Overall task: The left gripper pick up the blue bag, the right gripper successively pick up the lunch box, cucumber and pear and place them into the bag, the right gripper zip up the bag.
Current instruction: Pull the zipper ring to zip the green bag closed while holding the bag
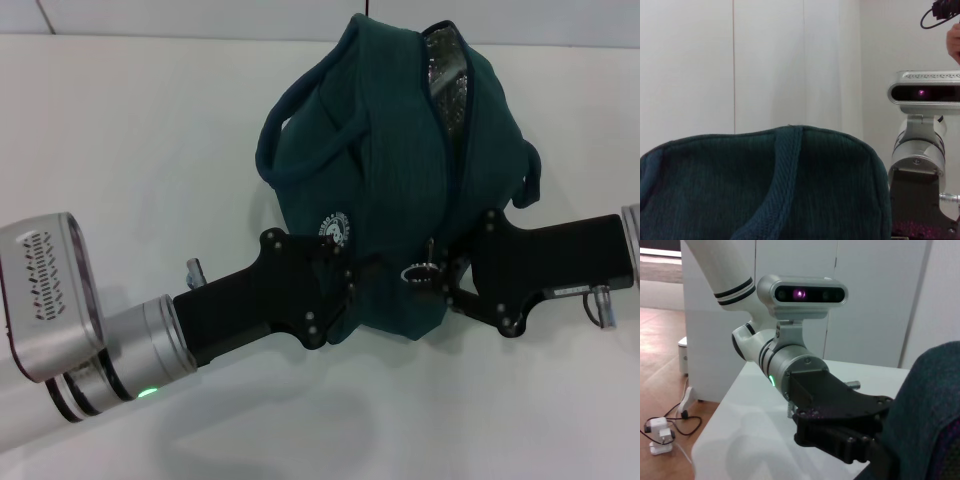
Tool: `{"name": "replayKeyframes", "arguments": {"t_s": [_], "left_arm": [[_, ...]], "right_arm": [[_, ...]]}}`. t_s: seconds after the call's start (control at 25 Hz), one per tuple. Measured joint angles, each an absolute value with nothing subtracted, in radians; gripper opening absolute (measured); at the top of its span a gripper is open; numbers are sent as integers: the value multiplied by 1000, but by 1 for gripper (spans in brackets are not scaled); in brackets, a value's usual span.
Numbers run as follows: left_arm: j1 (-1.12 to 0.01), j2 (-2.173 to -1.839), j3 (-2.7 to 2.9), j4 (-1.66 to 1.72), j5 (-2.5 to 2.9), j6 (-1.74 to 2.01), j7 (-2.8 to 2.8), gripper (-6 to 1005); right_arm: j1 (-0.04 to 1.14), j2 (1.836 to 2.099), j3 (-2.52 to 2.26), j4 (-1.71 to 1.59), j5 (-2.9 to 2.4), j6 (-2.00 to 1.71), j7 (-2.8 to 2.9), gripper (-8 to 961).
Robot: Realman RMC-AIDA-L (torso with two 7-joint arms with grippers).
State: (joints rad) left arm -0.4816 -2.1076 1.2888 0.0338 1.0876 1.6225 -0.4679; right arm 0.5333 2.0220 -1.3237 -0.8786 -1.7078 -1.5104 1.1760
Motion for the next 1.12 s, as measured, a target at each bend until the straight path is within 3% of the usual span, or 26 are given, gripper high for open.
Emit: {"name": "replayKeyframes", "arguments": {"t_s": [1.12], "left_arm": [[-475,-2108,1292,33,1098,1617,-416,63]], "right_arm": [[440,2017,-1262,-816,-1321,-1510,847,19]]}}
